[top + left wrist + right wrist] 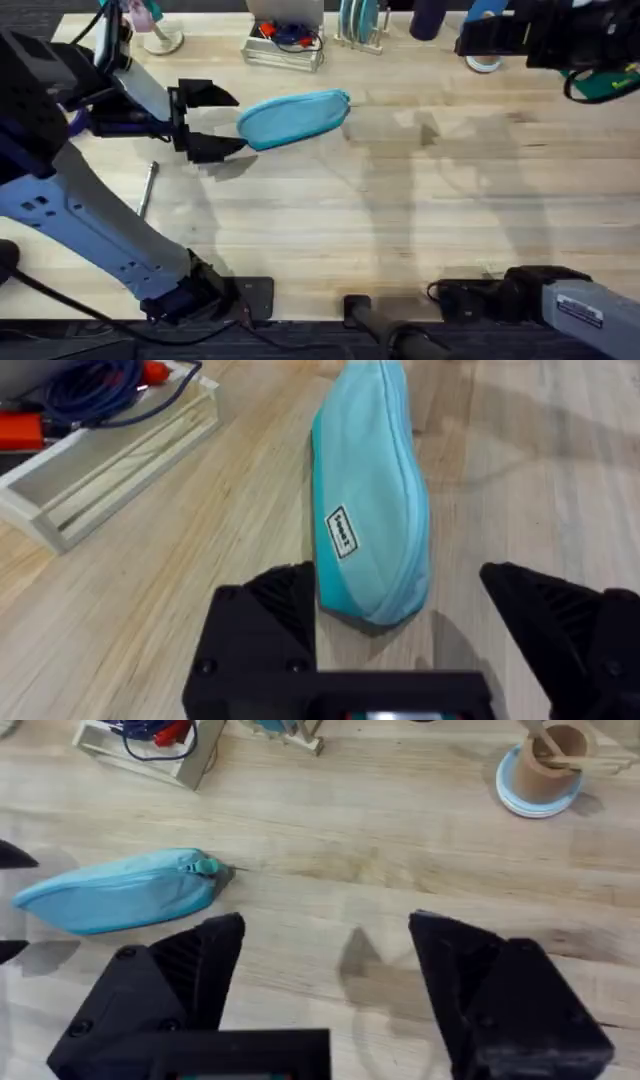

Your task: Unzip the bag, pick up the pens from the table one at a time and place them inside, then zip the bag closed.

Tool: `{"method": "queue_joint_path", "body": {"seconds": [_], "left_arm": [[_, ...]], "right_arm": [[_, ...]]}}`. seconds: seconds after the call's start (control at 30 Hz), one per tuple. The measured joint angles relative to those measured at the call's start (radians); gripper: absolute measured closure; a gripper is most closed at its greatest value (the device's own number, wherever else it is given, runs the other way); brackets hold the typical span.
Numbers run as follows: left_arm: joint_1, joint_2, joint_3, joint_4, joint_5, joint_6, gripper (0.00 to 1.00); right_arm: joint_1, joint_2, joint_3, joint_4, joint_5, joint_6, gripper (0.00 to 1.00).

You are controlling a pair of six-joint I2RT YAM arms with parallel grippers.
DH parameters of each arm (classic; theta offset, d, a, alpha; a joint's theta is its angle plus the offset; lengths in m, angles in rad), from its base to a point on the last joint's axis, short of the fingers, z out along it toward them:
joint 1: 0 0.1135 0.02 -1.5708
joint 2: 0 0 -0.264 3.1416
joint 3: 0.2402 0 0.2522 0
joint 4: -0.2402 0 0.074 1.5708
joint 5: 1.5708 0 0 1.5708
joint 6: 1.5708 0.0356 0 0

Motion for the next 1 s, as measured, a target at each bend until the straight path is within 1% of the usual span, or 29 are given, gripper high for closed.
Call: {"method": "queue_joint_path", "body": {"seconds": [0.2,0.33,0.7,0.77,0.8,0.87,0.93,0.97,1.0], "left_arm": [[-0.044,0.000,0.000,0.014,0.000,0.000,0.007],[-0.064,0.000,0.000,0.014,0.000,0.000,0.007],[-0.066,0.000,0.000,0.010,0.000,0.000,0.005],[-0.066,0.000,0.000,0.010,0.001,0.000,0.174],[-0.066,0.000,0.001,0.009,0.002,0.000,0.295],[-0.066,0.000,0.001,0.010,0.003,0.000,0.620],[-0.066,0.000,0.002,0.013,0.005,0.000,0.905],[-0.066,0.000,0.002,0.016,0.007,0.000,0.942],[-0.066,0.000,0.002,0.017,0.007,0.000,0.951]], "right_arm": [[0.000,0.000,0.000,0.000,0.000,0.000,0.004],[0.000,0.000,0.000,0.000,0.000,0.000,0.004],[0.000,0.000,0.000,0.000,0.000,0.000,0.005],[0.000,0.000,0.000,0.000,0.000,0.000,0.004],[0.000,0.000,0.000,0.000,0.000,0.000,0.005],[0.000,0.000,0.000,0.000,0.000,0.000,0.004],[0.000,0.000,0.000,0.000,0.000,0.000,0.004],[0.000,0.000,0.000,0.000,0.000,0.000,0.005],[0.000,0.000,0.000,0.000,0.000,0.000,0.004]]}}
